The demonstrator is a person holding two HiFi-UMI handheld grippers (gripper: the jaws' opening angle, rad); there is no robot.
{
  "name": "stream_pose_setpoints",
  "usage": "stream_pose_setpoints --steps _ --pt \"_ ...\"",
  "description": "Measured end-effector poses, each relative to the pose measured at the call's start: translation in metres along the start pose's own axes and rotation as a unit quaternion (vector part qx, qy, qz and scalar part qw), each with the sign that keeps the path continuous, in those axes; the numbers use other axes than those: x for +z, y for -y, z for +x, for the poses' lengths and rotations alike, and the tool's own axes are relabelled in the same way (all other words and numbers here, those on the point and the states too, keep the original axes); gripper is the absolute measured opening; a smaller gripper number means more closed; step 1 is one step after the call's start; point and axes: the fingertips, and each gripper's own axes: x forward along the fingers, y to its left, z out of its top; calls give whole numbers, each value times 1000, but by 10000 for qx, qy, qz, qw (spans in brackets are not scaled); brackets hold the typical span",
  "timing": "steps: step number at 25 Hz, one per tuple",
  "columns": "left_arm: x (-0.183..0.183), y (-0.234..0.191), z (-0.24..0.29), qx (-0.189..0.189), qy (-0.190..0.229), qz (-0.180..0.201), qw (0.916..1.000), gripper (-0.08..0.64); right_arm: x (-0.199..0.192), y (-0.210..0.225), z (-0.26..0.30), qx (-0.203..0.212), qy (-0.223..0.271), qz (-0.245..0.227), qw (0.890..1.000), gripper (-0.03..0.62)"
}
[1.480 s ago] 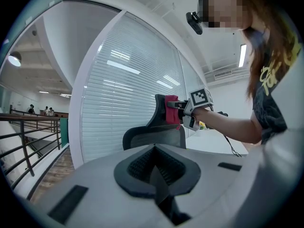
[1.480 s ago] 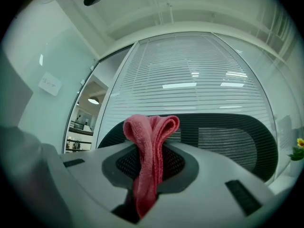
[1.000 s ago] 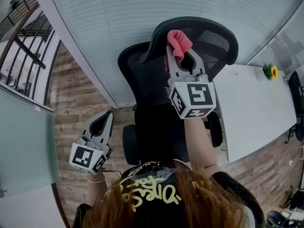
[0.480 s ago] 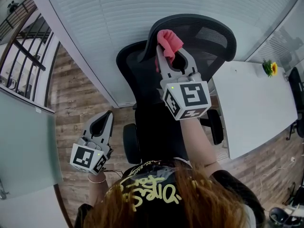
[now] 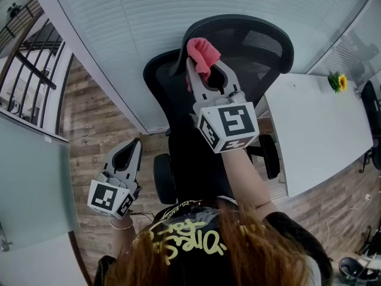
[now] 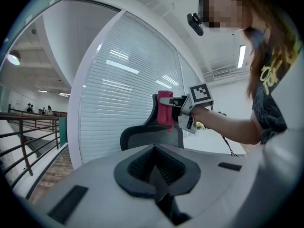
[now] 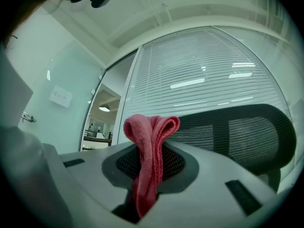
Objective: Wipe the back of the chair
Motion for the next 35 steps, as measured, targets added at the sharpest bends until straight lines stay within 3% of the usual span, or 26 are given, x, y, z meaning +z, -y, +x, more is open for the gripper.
stream_pose_setpoints --steps 4,10,16,24,35 --pt "1 4 1 -25 -33 22 10000 -6 1 -6 -1 154 24 75 9998 66" --pt "3 15 8 -96 -76 85 9999 -6 9 -8 -16 609 362 659 9953 66" --pt "5 36 24 -242 -95 108 9996 -6 13 33 -48 258 403 465 9978 66" --pt "0 75 54 -517 -143 134 9985 -6 -2 107 -102 -484 178 -275 9983 66" --pt "2 133 83 -569 -215 135 9981 -6 -18 197 -153 -1005 -134 -429 9939 66"
